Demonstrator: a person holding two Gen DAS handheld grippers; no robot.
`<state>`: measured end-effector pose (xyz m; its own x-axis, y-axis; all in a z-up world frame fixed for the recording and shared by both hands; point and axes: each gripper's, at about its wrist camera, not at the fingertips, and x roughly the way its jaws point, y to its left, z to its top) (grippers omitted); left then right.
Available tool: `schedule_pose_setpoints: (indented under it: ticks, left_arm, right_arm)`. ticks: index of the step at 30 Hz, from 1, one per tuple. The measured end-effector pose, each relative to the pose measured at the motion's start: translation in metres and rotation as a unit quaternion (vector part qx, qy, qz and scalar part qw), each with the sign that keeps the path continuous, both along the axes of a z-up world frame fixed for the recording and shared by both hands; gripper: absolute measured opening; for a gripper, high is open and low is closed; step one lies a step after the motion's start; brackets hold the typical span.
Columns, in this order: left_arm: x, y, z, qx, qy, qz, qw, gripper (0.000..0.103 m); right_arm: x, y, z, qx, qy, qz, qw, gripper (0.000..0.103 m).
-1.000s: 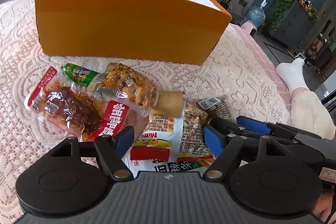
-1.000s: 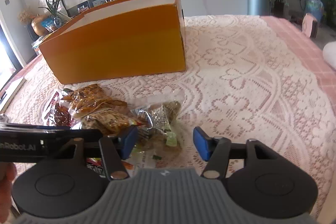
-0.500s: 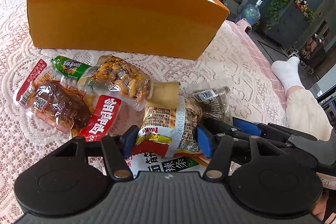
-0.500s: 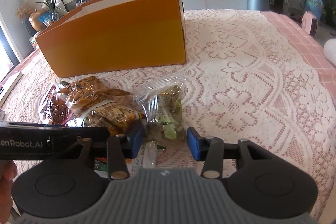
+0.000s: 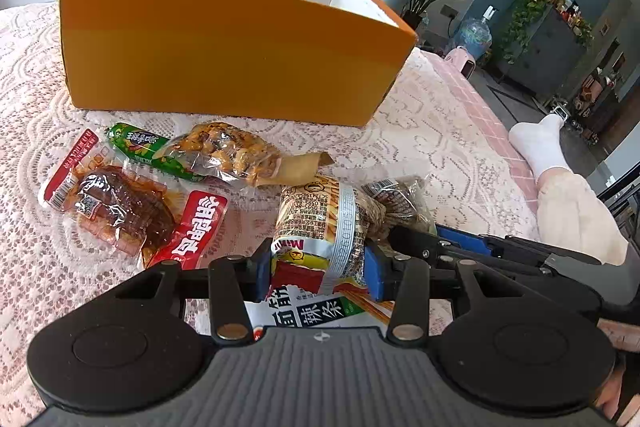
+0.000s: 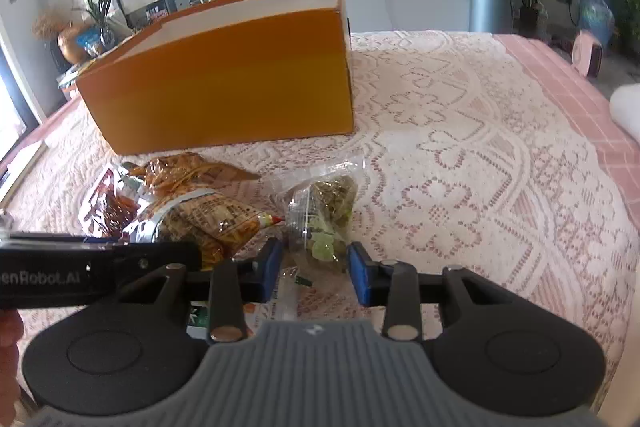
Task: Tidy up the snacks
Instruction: 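Grasp the clear green-filled snack bag with the right gripper while the left gripper grasps the spicy strip pack, then carry both held snacks up and over the orange box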
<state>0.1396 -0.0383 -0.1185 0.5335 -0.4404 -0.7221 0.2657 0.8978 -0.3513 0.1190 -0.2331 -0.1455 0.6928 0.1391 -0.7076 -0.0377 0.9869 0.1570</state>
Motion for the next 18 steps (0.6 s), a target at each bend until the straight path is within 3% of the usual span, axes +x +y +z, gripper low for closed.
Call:
schedule_pose_setpoints:
  ticks: [18]
  left_arm:
    - [-0.042, 0.005, 0.045, -0.013, -0.054, -0.007, 0.9984, 0.050]
  right_arm:
    - [-0.039, -0.004, 0.036, -0.007, -0.049, -0.007, 0.999, 0.030]
